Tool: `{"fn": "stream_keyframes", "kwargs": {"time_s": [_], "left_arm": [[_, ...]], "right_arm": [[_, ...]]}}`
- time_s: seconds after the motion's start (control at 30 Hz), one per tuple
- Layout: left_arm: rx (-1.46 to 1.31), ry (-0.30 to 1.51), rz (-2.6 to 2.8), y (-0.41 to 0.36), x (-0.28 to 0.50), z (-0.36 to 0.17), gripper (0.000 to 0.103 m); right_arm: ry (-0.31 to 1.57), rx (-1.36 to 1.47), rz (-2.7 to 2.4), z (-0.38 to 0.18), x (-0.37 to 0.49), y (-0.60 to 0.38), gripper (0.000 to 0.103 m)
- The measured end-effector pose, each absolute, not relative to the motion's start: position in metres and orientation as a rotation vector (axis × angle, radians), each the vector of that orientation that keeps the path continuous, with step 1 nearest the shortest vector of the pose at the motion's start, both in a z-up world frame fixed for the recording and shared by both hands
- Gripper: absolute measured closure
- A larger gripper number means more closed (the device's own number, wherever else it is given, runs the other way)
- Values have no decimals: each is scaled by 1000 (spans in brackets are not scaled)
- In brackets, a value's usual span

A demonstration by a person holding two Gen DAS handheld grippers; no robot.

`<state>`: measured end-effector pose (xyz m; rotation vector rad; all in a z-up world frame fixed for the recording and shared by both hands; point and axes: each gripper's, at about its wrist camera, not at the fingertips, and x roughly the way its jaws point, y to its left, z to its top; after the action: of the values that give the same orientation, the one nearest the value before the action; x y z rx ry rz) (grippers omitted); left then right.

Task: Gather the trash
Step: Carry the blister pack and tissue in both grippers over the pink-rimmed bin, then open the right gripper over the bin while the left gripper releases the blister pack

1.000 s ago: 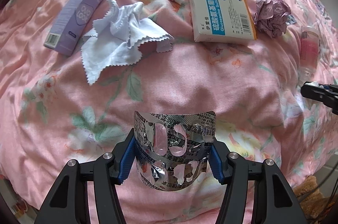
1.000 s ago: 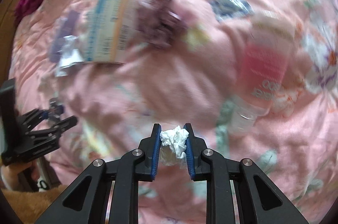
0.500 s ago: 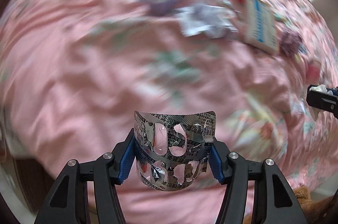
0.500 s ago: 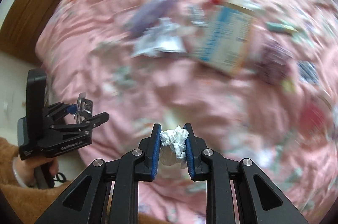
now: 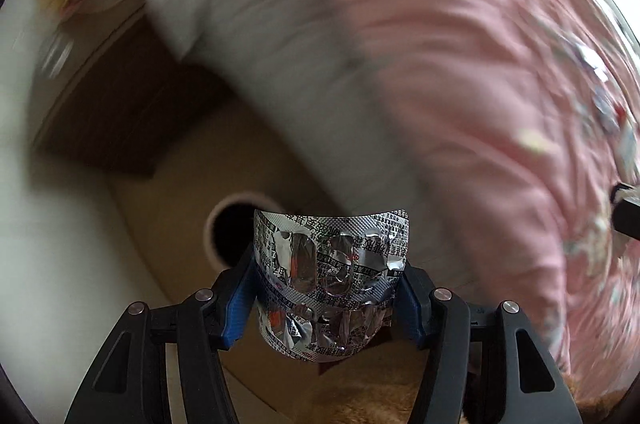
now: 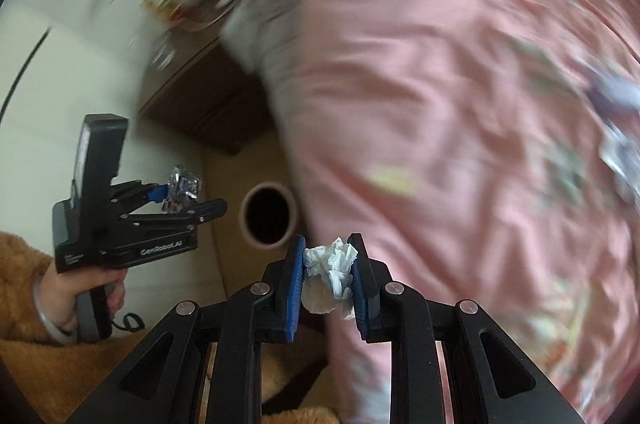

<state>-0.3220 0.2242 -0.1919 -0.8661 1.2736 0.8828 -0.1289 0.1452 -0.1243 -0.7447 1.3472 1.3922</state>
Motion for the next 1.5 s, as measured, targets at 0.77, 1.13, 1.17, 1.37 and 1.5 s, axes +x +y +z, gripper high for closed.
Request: {"fn": "stream_keyframes", "kwargs": {"time_s": [0.77,1.13,1.17,1.37,1.5], "left_arm": [[-1242,1124,1313,206,-526,-260,41],[-1253,1105,1343,214,-539,-281,40],[-1249,1102,1336,216,-538,-283,40],[-1204,1064,1281,229,-522,-291,41],[-1208,1070,1244,237,-506,-306,41]], "right_arm": [[1464,-1112,1773,-287,-378,293,81],[1367,-1141,1793,-311,-393,293,32],[1375,-1140,1784,-312,-391,293,32],[1384,-1124,1696,-309,-360,288,32],[1392,-1091,1647,-304,-334,282,32]]}}
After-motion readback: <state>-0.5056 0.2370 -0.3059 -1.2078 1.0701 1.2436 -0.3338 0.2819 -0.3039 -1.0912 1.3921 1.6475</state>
